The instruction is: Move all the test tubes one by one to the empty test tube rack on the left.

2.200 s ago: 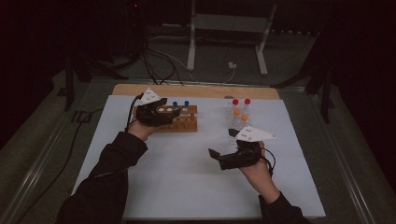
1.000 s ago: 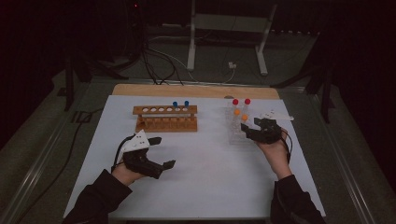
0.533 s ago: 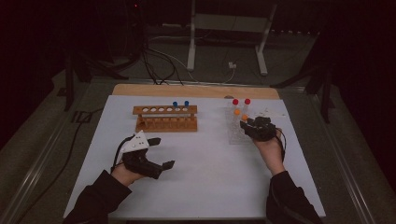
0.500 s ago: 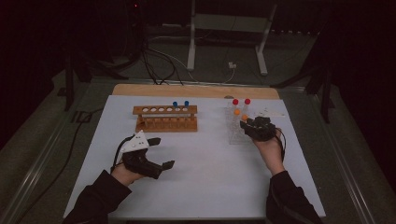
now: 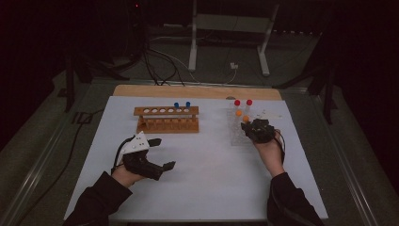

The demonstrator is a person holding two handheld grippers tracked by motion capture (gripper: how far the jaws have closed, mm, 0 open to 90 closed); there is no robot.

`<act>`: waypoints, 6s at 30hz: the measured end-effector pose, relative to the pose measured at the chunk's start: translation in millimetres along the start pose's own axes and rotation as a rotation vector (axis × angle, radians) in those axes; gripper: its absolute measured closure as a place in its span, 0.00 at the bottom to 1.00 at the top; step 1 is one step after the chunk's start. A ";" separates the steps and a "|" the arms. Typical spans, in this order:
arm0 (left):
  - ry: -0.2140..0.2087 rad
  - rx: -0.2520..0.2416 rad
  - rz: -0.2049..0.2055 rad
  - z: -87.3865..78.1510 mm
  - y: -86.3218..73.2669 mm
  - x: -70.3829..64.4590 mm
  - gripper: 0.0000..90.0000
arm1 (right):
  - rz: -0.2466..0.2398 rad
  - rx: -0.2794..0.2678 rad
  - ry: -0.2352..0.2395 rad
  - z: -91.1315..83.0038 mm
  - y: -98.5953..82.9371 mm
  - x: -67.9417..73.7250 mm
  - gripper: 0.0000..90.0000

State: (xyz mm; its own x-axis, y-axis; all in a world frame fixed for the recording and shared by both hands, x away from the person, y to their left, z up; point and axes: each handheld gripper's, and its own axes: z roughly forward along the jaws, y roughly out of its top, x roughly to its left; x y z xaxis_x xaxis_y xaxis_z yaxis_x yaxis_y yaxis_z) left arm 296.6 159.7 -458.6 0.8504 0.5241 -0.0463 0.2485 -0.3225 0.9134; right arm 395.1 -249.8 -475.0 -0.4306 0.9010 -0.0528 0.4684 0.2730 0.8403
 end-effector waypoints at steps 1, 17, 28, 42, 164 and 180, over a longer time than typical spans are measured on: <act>-0.005 -0.002 -0.006 -0.2 -0.1 0.4 0.02 | 0.000 -0.003 -0.003 -0.6 0.1 0.3 0.83; -0.016 0.006 -0.011 0.4 -0.1 0.7 0.02 | -0.006 -0.088 -0.016 -23.2 14.3 1.9 0.83; -0.022 0.001 -0.010 -0.3 2.1 -0.5 0.02 | -0.033 -0.159 -0.017 -51.2 27.0 7.1 0.83; -0.038 0.002 -0.001 -0.4 5.1 -3.9 0.02 | -0.110 -0.161 0.077 -64.2 30.5 39.4 0.83; 0.278 -0.037 0.090 24.9 94.2 66.2 0.80 | -0.147 -0.096 0.401 -50.6 10.1 129.4 0.00; 0.380 -0.086 0.038 47.0 100.7 101.0 0.80 | -0.149 -0.102 0.404 -50.8 9.8 127.8 0.00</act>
State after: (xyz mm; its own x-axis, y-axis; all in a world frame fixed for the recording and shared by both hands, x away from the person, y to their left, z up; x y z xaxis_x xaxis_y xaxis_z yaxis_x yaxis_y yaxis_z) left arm 429.4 143.1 -390.3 0.6221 0.7727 0.1264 0.1666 -0.2883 0.9429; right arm 305.4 -149.1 -446.1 -0.7640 0.6449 0.0203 0.3083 0.3372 0.8895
